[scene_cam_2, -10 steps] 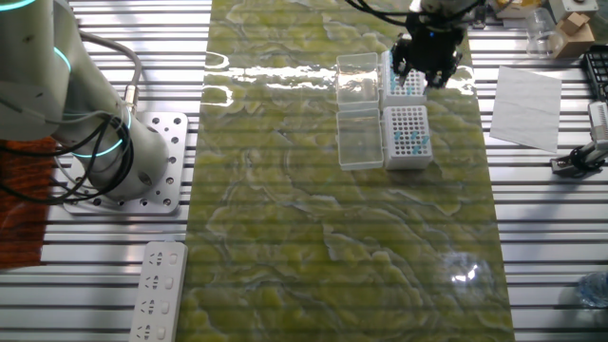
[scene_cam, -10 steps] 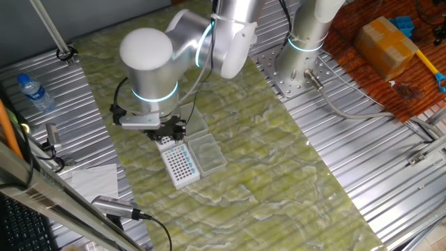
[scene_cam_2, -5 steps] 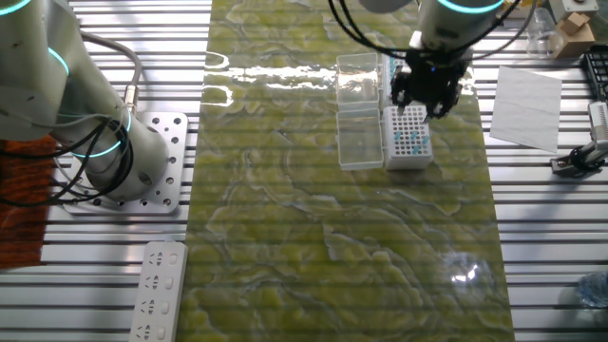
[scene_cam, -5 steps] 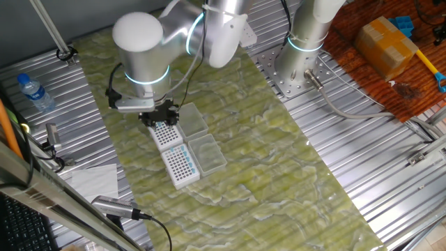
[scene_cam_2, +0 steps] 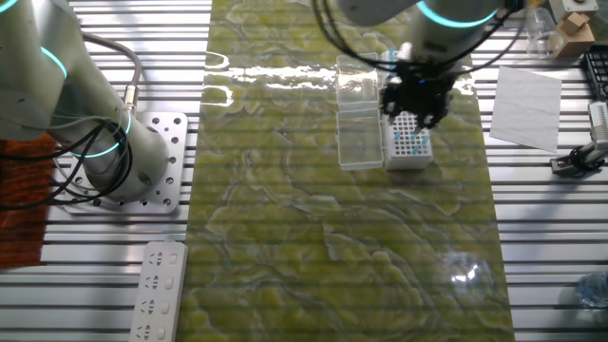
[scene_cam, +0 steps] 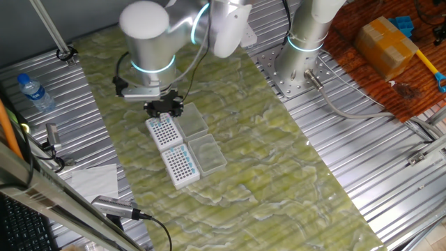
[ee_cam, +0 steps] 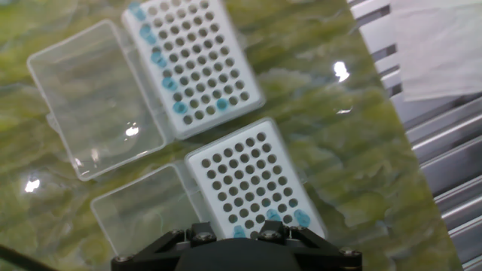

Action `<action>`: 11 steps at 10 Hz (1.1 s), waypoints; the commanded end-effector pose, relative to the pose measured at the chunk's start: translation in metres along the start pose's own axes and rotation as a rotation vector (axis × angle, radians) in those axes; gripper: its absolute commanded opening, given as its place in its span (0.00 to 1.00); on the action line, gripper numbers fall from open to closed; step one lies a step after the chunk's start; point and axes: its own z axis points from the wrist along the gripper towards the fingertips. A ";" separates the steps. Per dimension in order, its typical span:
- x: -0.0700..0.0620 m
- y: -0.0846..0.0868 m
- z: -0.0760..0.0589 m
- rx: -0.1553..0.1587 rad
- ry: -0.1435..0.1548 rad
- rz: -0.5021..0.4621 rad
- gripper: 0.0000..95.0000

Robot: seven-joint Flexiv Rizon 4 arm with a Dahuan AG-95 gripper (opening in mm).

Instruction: Transfer all medium pipette tips from one holder to another

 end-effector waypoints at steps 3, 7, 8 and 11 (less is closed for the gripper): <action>0.001 0.000 0.006 0.009 -0.004 -0.013 0.20; 0.004 0.002 0.014 0.026 -0.016 -0.025 0.00; 0.004 0.002 0.015 0.029 -0.020 -0.027 0.00; 0.003 0.000 0.012 0.027 -0.016 -0.018 0.00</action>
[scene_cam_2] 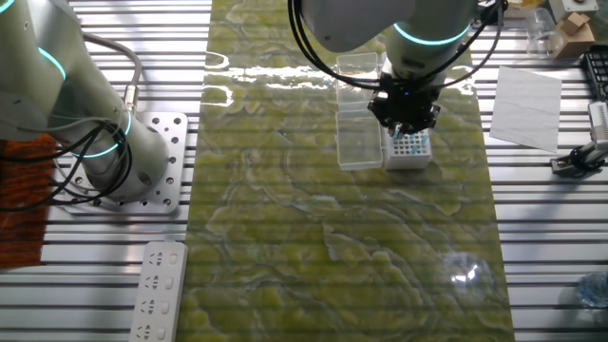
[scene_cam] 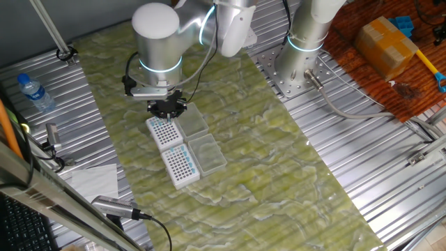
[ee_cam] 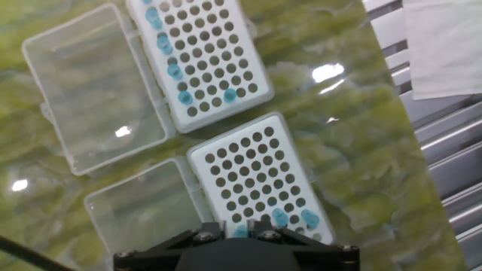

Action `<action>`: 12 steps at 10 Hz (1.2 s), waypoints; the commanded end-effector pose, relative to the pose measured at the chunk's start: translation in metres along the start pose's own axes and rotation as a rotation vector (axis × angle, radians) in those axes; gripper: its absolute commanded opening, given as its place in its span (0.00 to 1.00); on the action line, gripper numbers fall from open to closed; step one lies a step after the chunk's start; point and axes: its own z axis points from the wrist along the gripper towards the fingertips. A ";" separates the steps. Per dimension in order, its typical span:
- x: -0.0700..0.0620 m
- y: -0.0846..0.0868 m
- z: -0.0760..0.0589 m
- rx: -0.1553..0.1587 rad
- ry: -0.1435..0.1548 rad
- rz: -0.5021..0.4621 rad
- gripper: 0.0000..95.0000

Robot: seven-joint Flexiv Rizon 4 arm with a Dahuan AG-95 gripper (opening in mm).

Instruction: Transfer all medium pipette tips from one holder to another

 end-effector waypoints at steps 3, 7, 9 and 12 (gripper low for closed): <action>-0.010 -0.014 -0.023 -0.035 0.019 0.019 0.00; -0.044 -0.030 -0.075 -0.105 0.050 0.082 0.00; -0.063 -0.023 -0.085 -0.121 0.050 0.135 0.00; -0.096 -0.010 -0.086 -0.135 0.023 0.232 0.00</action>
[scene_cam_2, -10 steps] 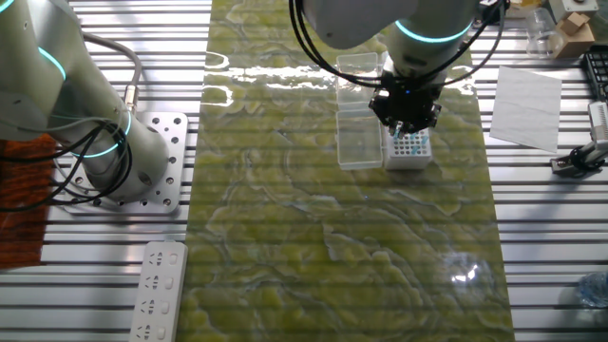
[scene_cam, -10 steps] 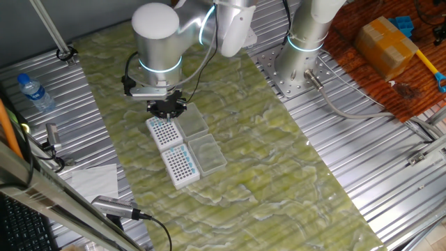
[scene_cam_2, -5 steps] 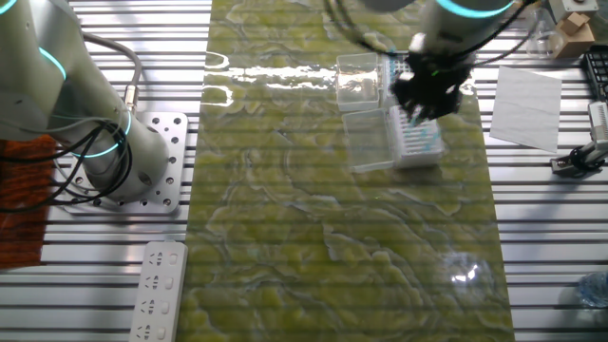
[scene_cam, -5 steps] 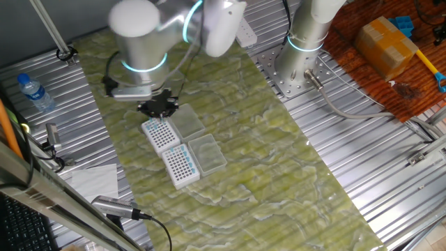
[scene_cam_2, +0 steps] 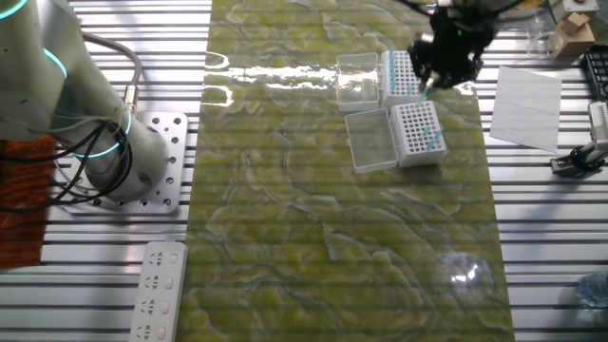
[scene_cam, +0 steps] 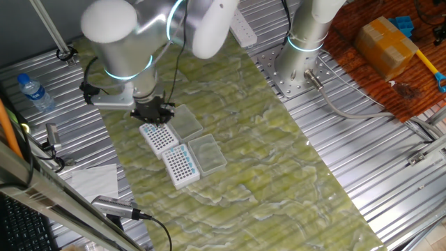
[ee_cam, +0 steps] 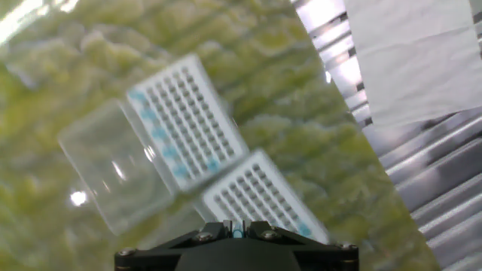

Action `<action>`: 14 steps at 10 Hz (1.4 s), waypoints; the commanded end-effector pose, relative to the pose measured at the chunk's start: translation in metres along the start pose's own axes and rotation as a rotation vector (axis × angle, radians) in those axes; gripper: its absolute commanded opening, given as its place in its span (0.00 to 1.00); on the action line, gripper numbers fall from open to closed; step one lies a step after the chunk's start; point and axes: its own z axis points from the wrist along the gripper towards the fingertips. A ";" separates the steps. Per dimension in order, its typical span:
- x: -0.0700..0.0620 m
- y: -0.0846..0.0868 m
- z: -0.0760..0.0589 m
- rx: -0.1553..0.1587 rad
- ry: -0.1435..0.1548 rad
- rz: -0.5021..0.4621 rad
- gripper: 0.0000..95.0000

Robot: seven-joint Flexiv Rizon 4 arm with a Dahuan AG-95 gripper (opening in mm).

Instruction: Transfer all medium pipette tips from one holder to another

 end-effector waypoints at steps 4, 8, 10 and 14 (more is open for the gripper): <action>-0.049 0.031 0.003 -0.008 -0.026 0.147 0.00; -0.064 0.038 0.013 0.006 -0.038 0.186 0.00; -0.065 0.039 0.021 0.019 -0.045 0.183 0.00; -0.062 0.037 0.030 0.031 -0.057 0.175 0.00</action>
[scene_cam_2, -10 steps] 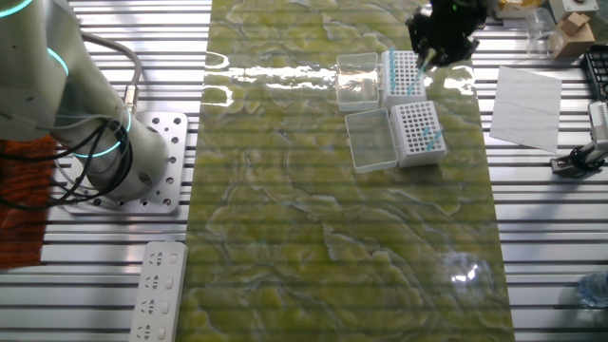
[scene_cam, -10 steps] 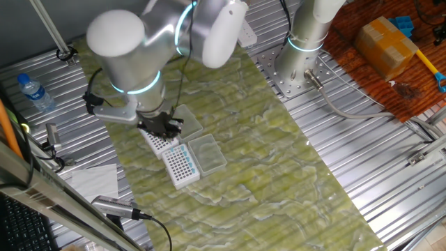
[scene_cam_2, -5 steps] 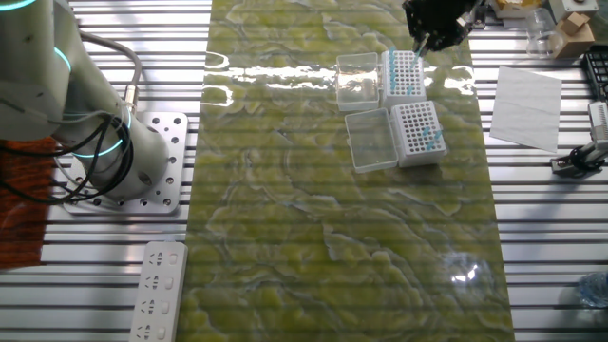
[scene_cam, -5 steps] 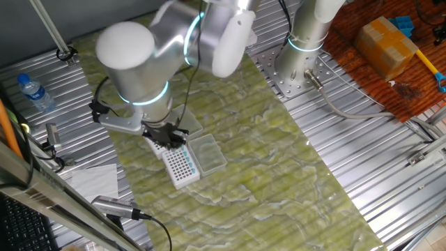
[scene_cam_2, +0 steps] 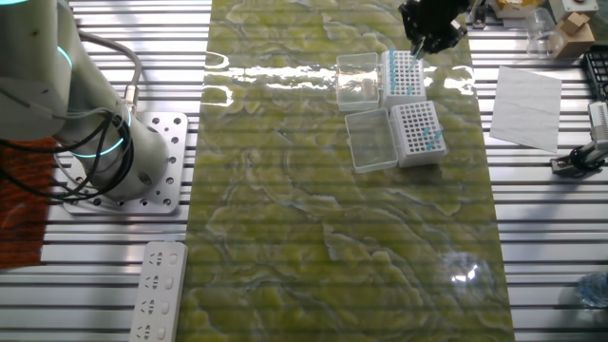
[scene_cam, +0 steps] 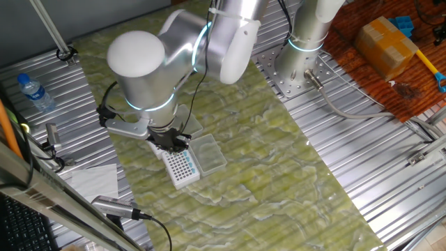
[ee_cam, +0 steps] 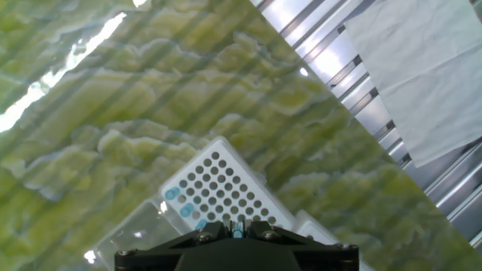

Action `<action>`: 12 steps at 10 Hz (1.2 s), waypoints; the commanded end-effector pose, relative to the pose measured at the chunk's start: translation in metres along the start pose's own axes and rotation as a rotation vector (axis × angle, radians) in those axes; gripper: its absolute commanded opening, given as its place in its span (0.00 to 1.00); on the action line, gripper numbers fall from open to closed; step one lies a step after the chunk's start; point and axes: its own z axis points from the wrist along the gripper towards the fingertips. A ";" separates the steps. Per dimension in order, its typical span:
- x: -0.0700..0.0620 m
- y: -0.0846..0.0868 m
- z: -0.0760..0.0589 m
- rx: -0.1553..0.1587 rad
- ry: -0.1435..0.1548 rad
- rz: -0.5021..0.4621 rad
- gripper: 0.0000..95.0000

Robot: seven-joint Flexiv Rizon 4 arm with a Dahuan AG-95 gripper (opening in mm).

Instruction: Transfer all medium pipette tips from one holder to another

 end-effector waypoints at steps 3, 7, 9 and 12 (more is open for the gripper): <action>-0.001 -0.001 0.004 0.002 -0.002 0.003 0.00; -0.003 -0.001 0.006 0.005 -0.005 0.002 0.00; -0.003 -0.001 0.008 0.007 -0.006 0.005 0.00; -0.005 -0.001 0.012 0.013 -0.010 -0.002 0.00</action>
